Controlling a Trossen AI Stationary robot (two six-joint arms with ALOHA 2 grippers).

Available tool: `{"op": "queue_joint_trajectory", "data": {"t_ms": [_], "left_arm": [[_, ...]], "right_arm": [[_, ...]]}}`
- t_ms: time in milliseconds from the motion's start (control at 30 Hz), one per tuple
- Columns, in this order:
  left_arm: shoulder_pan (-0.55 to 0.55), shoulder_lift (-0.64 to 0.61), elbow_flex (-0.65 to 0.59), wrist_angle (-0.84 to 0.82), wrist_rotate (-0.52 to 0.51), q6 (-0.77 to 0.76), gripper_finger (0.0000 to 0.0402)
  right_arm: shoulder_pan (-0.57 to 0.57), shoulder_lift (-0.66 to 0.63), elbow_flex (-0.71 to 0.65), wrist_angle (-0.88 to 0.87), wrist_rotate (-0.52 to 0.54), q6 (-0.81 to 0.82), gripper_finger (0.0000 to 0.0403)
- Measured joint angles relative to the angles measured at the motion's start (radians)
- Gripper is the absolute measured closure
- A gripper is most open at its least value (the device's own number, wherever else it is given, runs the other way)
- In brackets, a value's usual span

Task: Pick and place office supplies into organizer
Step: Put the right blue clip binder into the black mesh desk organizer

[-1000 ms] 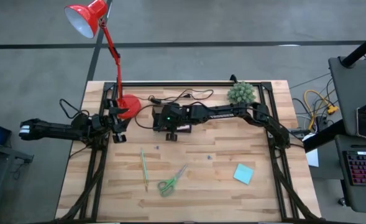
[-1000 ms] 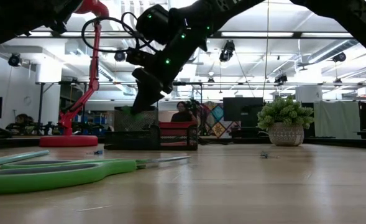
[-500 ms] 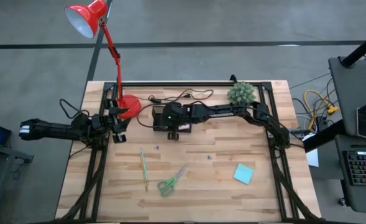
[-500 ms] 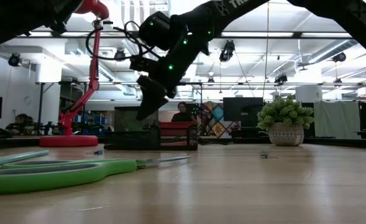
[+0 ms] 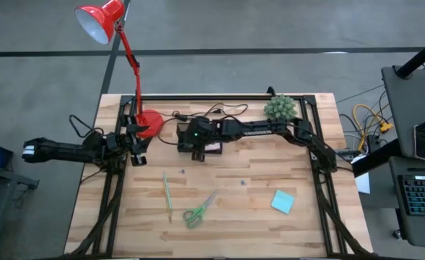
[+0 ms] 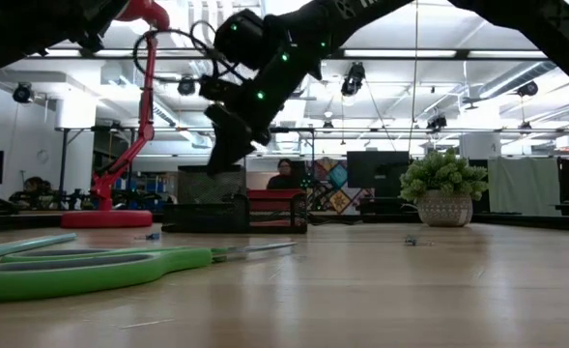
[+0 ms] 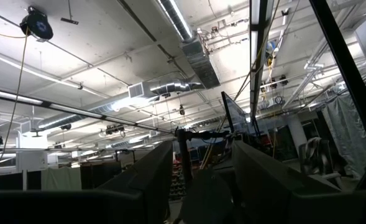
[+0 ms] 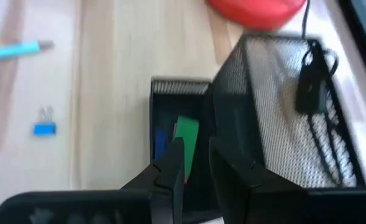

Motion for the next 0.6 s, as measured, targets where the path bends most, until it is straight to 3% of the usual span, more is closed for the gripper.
{"op": "queue_joint_trajectory", "data": {"t_ms": [133, 333, 600], "left_arm": [[0.0, 0.0, 0.0, 0.0, 0.0, 0.0, 0.0246], [0.0, 0.0, 0.0, 0.0, 0.0, 0.0, 0.0246], [0.0, 0.0, 0.0, 0.0, 0.0, 0.0, 0.0246]], "right_arm": [[0.025, 0.0, 0.049, -0.029, 0.0, 0.012, 0.0325], [0.096, 0.0, 0.151, -0.227, -0.001, 0.041, 0.0271], [0.213, 0.0, 0.26, -0.576, -0.003, 0.324, 0.0228]]}}
